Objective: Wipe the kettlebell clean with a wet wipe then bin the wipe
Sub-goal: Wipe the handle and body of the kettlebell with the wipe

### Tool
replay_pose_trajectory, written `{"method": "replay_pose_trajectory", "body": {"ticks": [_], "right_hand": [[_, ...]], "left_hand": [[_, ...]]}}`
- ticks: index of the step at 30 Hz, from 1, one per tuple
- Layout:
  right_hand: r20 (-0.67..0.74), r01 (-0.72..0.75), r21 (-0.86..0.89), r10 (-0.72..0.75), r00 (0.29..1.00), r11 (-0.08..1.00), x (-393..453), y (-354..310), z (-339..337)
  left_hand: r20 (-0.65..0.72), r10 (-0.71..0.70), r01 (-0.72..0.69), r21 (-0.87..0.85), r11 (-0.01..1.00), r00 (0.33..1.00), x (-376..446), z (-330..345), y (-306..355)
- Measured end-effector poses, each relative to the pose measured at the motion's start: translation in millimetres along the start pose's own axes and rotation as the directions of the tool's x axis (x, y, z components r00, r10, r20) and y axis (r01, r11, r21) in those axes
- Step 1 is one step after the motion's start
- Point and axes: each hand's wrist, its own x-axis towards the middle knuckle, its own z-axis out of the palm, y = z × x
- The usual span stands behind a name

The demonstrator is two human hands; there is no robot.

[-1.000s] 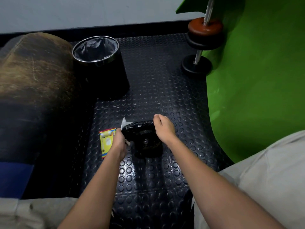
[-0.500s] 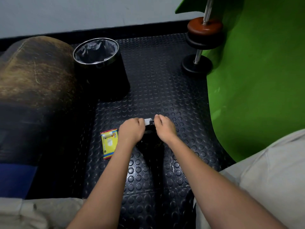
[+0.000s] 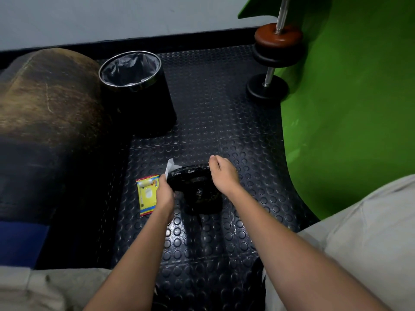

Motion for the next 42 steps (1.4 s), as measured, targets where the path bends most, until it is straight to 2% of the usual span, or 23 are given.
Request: {"method": "replay_pose_trajectory", "body": {"ticks": [3,5,7,9,10,12,14,15,16,18,20,21,24,25,27,29,30,32,36,37,39,40,42], "right_hand": [[0.000,-0.008,0.004,0.008,1.000,1.000,-0.2,-0.8,0.0],[-0.004,-0.011,-0.004,0.011,1.000,1.000,0.4,-0.8,0.3],[-0.006,-0.013,-0.009,0.013,1.000,1.000,0.7,-0.6,0.3],[-0.006,-0.017,-0.006,0.017,1.000,1.000,0.7,-0.7,0.2],[-0.006,-0.018,-0.005,0.018,1.000,1.000,1.0,-0.6,0.3],[-0.011,-0.012,-0.014,0.012,1.000,1.000,1.3,-1.6,0.7],[-0.016,-0.008,-0.026,0.008,1.000,1.000,1.4,-1.9,0.7],[-0.015,-0.006,-0.028,0.006,1.000,1.000,1.4,-1.3,0.1],[-0.009,-0.005,-0.023,0.005,1.000,1.000,1.2,-0.4,-0.9],[0.012,-0.004,-0.008,0.004,1.000,1.000,0.6,1.0,-3.1],[0.028,-0.010,-0.002,0.010,1.000,1.000,-0.4,1.1,-4.4],[0.035,-0.017,0.003,0.017,0.999,1.000,-1.4,-0.4,-4.9],[0.056,-0.049,0.000,0.049,0.997,0.999,-2.3,-6.4,-4.4],[0.057,-0.059,-0.005,0.059,0.997,0.998,-2.1,-7.3,-4.5],[0.042,-0.058,-0.005,0.058,0.997,0.998,-2.3,-6.2,-4.3],[0.027,-0.051,-0.011,0.051,0.998,0.999,-2.6,-4.4,-3.3],[0.021,-0.047,-0.015,0.047,0.999,0.999,-2.2,-2.9,-2.8],[0.012,-0.033,-0.015,0.034,0.999,0.999,-1.7,-1.8,-3.2],[0.003,-0.016,0.000,0.016,1.000,1.000,-2.1,-0.5,-3.6],[0.001,-0.014,0.000,0.014,1.000,1.000,-2.9,-0.2,-3.6],[0.005,-0.018,0.013,0.018,1.000,1.000,-4.9,0.6,-4.2],[0.006,-0.020,0.026,0.020,1.000,0.999,-5.8,1.2,-5.1],[0.005,-0.028,0.053,0.028,1.000,0.998,-7.2,2.9,-8.3]], "left_hand": [[0.111,0.006,-0.003,-0.023,1.000,0.994,-0.7,-0.5,10.2],[0.160,0.002,-0.013,0.071,0.997,0.987,-1.0,-1.9,17.0],[0.103,0.067,-0.097,0.314,0.945,0.992,0.0,-2.6,23.3],[0.055,0.274,-0.254,0.585,0.770,0.960,-4.0,2.0,27.6],[0.081,0.400,-0.351,0.657,0.667,0.913,-7.4,7.4,27.9],[0.194,0.619,-0.542,0.715,0.441,0.761,-18.0,16.9,23.8],[0.266,0.741,-0.627,0.734,0.259,0.616,-23.6,20.2,10.9],[0.271,0.775,-0.648,0.728,0.222,0.570,-25.4,20.0,3.4],[0.258,0.800,-0.670,0.707,0.226,0.542,-22.7,18.9,-4.8],[0.203,0.805,-0.699,0.638,0.323,0.557,-21.2,15.9,-12.9],[0.108,0.777,-0.684,0.561,0.468,0.620,-22.4,15.0,-14.8],[0.044,0.727,-0.639,0.516,0.571,0.685,-25.7,16.1,-10.8],[-0.089,0.433,-0.383,0.334,0.861,0.897,-21.3,17.7,-0.8],[-0.103,0.318,-0.286,0.241,0.927,0.943,-17.7,16.7,1.8],[-0.118,0.094,-0.092,0.019,0.996,0.989,-3.4,12.3,1.3],[-0.086,-0.045,0.034,-0.116,0.993,0.995,0.9,9.4,-1.2],[-0.049,-0.064,0.056,-0.141,0.988,0.997,-1.8,10.3,-0.8],[-0.013,-0.046,0.043,-0.177,0.983,0.999,-7.2,13.5,-0.4],[-0.090,-0.035,0.028,-0.086,0.996,0.995,-2.2,11.2,1.9],[-0.127,0.004,-0.006,-0.013,1.000,0.992,-0.2,9.9,0.9],[-0.202,0.173,-0.139,0.172,0.975,0.964,-5.4,9.3,-0.5],[-0.202,0.273,-0.215,0.265,0.940,0.941,-9.9,10.5,-1.4],[-0.105,0.479,-0.389,0.444,0.807,0.872,-20.2,13.6,-1.7]]}}
